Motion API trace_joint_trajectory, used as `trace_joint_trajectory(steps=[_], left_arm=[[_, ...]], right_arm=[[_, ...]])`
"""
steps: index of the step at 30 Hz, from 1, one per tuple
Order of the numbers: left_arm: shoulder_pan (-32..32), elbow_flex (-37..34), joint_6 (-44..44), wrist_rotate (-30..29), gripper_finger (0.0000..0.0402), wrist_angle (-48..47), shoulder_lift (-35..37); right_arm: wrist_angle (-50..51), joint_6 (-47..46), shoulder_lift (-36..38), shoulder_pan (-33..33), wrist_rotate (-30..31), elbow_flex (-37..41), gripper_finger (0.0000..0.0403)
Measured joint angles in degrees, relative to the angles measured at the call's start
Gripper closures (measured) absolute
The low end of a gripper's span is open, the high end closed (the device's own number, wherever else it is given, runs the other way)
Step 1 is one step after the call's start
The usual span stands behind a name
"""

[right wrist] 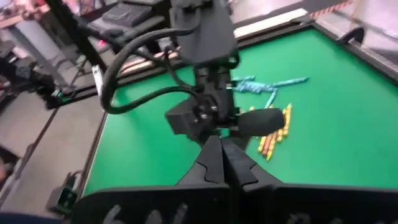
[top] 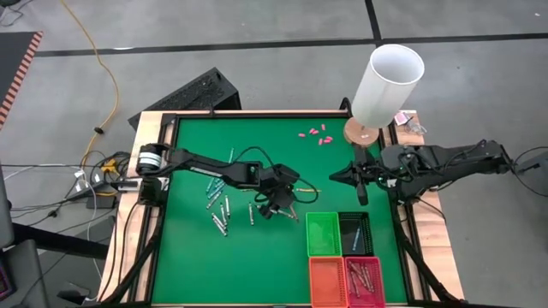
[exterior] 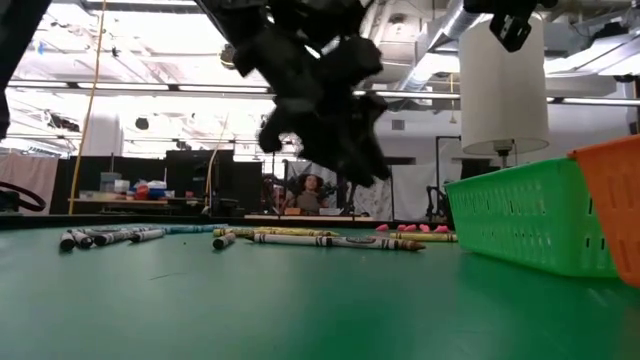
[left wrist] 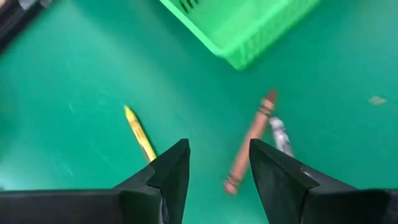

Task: Sort crayons
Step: Put the brown crayon into the red bin

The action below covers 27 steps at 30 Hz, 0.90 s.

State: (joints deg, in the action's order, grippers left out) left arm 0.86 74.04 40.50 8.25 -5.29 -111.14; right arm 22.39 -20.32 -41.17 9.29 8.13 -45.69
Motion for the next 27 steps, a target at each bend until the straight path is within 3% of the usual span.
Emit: trace_joint_trajectory(steps=[6, 13, 27], left_arm=[[0.2, 1.5, 2.7, 0.4, 0.0244, -0.7, -2.7], [1.7, 1.6, 3.2, 7.1, 0.0244, -2.7, -2.6], [1.5, 6.5, 4.6, 7.4, 0.0246, -4.0, -10.8]], right_arm=[[-0.1, -0.1, -0.4, 0.9, 0.0, 0.0, 0.0403], [0.3, 0.2, -0.4, 1.2, 1.2, 0.0, 0.0403], [1.1, 0.5, -0.8, 1.5, 1.2, 0.0, 0.0403]])
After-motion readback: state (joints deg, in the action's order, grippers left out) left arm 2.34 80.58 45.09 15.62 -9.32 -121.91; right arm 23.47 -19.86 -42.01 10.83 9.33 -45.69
